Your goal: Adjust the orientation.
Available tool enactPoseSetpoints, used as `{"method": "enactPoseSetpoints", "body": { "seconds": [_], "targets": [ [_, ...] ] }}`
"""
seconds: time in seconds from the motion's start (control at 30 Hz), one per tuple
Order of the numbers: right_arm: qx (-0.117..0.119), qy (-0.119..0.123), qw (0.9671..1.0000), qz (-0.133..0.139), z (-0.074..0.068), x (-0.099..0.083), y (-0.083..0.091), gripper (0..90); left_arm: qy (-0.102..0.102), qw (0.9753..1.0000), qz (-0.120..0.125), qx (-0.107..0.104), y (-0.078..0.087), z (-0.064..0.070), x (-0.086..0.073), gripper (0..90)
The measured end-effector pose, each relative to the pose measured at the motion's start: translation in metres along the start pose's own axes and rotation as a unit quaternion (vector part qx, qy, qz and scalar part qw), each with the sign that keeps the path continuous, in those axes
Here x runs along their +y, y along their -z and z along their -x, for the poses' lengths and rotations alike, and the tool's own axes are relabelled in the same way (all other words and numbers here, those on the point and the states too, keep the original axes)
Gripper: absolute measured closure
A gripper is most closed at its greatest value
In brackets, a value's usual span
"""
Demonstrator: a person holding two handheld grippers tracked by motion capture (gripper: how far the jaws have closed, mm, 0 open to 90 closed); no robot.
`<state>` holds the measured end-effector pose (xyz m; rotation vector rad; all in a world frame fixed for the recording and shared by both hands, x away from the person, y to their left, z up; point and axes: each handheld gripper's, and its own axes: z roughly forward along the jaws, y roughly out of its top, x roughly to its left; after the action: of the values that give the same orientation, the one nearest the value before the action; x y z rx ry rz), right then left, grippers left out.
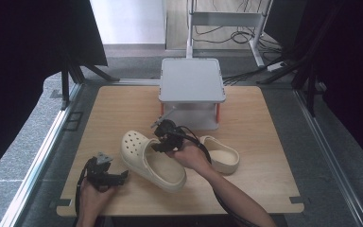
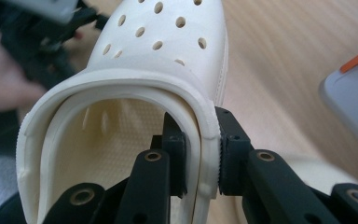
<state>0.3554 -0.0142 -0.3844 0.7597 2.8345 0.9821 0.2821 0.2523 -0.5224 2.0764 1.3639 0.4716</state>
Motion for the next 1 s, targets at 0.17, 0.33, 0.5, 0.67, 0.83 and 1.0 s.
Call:
{"method": "enactPoseSetpoints", "body": {
  "seconds": [0.17, 0.33, 0.5, 0.67, 0.83, 1.0],
  "targets": [
    [0.016, 0.023, 0.9996, 0.007, -0.010, -0.027, 0.014, 76.5, 0.002, 1.0000, 0.001, 0.001, 0.000, 0.000, 0.000, 0.0],
    [0.015, 0.045, 0.9989, 0.003, -0.019, -0.055, 0.018, 76.5, 0.001, 1.0000, 0.000, 0.001, 0.000, 0.000, 0.000, 0.0],
    [0.006, 0.061, 0.9981, -0.004, -0.020, -0.081, 0.012, 76.4, 0.002, 1.0000, -0.001, 0.001, 0.000, 0.001, 0.000, 0.0],
    [0.006, 0.069, 0.9976, -0.011, -0.015, -0.099, 0.004, 76.3, 0.003, 1.0000, 0.000, 0.003, 0.000, 0.001, 0.000, 0.0],
    [0.008, 0.064, 0.9979, -0.007, -0.008, -0.108, -0.001, 75.3, 0.003, 1.0000, 0.000, 0.003, 0.000, 0.001, 0.000, 0.0],
    [0.025, 0.070, 0.9972, 0.000, -0.004, -0.112, 0.004, 51.9, 0.003, 1.0000, 0.000, 0.003, 0.000, 0.001, 0.000, 0.0]
  ]
}}
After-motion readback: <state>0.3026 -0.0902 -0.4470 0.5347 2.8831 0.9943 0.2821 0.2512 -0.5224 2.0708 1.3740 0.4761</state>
